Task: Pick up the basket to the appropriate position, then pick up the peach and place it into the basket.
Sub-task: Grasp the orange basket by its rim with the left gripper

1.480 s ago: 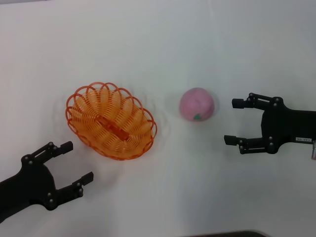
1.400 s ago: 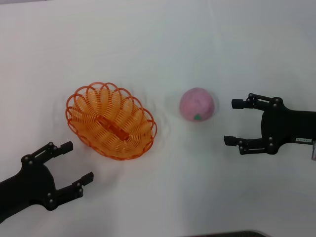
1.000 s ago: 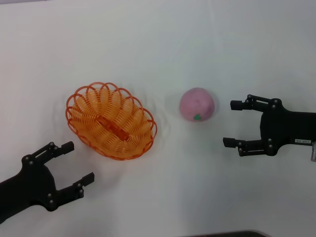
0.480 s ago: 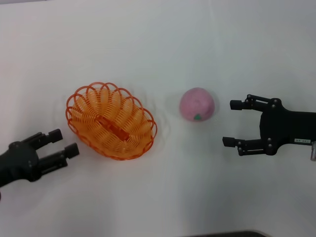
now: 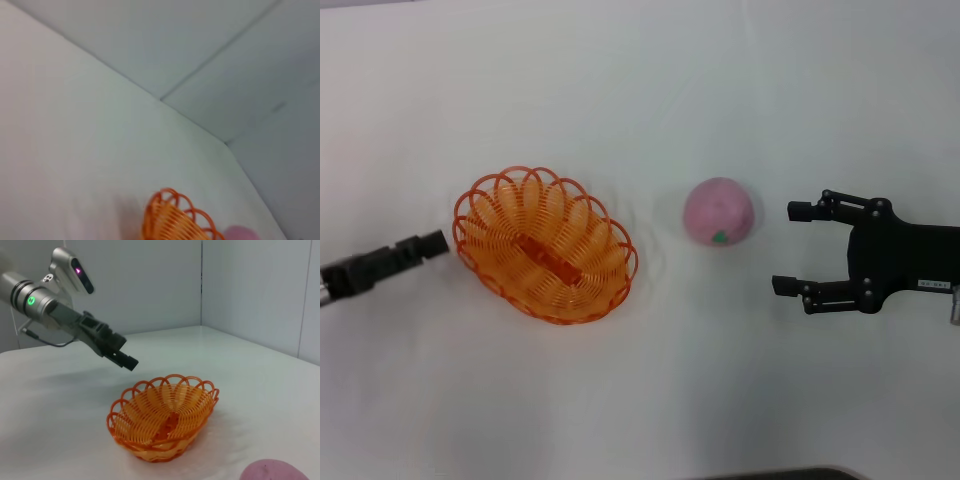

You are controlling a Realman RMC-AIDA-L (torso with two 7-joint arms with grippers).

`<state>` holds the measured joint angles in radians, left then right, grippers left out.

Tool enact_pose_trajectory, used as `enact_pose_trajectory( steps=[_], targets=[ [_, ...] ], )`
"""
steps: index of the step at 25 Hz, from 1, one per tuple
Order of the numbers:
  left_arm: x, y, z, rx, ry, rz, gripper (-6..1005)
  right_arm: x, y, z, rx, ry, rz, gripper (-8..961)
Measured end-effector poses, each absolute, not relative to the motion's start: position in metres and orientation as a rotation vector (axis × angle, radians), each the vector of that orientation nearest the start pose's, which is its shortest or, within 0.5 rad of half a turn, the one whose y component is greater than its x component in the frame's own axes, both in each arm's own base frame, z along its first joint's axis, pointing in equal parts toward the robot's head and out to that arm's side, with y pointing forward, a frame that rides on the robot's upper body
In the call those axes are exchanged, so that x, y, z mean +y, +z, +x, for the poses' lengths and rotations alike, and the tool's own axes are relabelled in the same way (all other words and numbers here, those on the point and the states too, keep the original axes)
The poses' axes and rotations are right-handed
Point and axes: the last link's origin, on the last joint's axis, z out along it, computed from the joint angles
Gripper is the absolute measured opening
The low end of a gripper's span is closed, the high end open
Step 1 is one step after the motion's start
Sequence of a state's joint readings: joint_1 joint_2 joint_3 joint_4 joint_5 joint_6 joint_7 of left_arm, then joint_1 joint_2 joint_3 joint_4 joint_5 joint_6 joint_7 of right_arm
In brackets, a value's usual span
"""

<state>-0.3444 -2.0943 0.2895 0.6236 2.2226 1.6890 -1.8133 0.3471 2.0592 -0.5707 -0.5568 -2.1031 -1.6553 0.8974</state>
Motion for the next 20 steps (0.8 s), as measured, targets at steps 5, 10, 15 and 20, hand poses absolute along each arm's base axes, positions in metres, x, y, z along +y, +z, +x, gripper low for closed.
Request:
enact_pose_trajectory(
  steps=[5, 10, 15, 20],
  targets=[
    [0.264, 0.028, -0.345, -1.705, -0.864, -2.149, 790, 0.255, -0.003, 0.326, 0.336, 0.621, -2.73, 934],
    [0.282, 0.036, -0.346, -1.707, -0.781, -2.096, 788, 0.256, -0.003, 0.325, 0.329, 0.622, -2.733, 934],
    [0.305, 0.036, -0.333, -1.627, -0.673, -2.15, 787, 0.257, -0.003, 0.325, 0.327, 0.622, -2.734, 935],
    [0.322, 0.037, -0.317, -1.524, -0.578, -2.224, 786, 0.257, -0.003, 0.325, 0.328, 0.622, -2.733, 935]
  ],
)
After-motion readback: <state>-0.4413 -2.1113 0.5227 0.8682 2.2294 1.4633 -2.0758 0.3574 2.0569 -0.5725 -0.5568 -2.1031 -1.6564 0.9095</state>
